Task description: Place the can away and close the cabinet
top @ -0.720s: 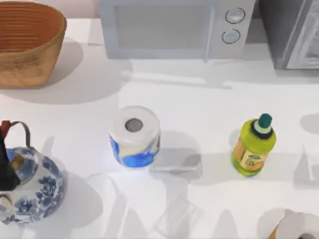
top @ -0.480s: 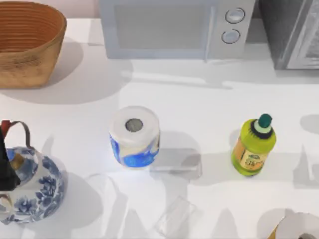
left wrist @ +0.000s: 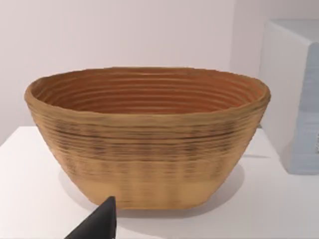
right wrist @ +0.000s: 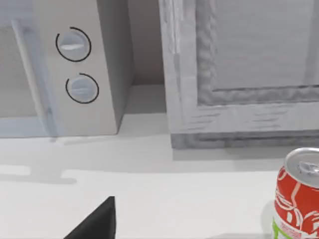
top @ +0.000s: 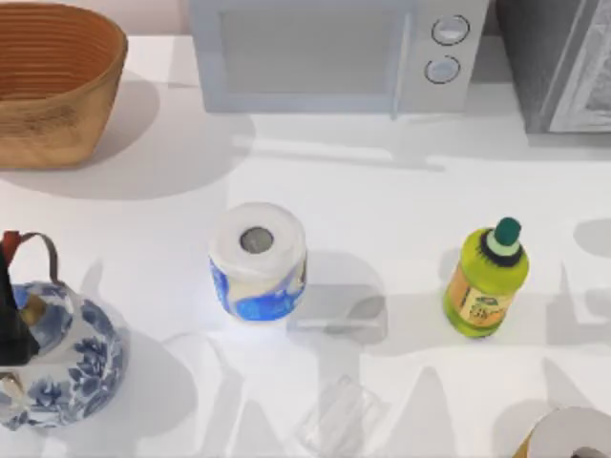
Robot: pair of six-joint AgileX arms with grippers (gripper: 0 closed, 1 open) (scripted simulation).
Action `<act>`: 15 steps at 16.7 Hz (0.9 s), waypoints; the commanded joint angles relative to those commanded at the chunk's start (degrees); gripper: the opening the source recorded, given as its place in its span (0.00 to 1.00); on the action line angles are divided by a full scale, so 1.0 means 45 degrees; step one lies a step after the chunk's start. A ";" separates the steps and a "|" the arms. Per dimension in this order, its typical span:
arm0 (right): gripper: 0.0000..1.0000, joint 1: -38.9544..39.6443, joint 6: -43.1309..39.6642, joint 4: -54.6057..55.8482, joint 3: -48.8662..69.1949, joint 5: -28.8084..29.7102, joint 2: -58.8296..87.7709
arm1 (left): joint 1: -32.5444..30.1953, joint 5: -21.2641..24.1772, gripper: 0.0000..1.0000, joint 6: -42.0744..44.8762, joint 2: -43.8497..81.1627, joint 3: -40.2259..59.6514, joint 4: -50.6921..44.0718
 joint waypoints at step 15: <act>1.00 -0.1272 0.0132 1.2674 0.1561 -0.1708 1.6870 | 0.0000 0.0000 1.00 0.0000 0.0000 0.0000 0.0000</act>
